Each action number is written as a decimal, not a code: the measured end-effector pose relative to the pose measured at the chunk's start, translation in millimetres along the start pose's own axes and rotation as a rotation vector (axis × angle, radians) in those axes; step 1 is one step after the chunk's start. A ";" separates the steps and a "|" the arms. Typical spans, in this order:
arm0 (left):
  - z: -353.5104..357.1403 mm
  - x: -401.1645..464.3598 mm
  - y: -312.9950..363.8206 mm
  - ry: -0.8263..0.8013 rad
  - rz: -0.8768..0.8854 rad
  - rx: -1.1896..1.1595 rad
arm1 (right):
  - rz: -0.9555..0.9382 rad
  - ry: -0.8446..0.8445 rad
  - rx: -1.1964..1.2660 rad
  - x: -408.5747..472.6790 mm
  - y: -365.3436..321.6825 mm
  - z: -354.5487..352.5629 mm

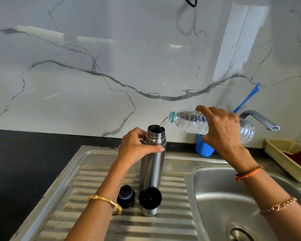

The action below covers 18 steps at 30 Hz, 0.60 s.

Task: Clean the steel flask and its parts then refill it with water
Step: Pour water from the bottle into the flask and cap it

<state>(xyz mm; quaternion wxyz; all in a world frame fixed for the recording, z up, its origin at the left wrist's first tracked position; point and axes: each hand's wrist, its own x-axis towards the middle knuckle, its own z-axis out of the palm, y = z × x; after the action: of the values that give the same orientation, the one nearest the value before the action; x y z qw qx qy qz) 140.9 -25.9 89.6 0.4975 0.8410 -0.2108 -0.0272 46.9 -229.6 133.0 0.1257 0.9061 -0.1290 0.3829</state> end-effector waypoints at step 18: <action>0.2 0.8 0.7 -0.001 -0.005 -0.026 | -0.061 0.140 0.008 4.0 6.6 -4.8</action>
<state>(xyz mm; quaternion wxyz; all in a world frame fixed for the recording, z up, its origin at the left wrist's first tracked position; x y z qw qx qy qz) 141.4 -26.6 90.2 0.5080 0.8350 -0.2088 -0.0315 44.3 -234.8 140.0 0.1422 0.8811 -0.0906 0.4419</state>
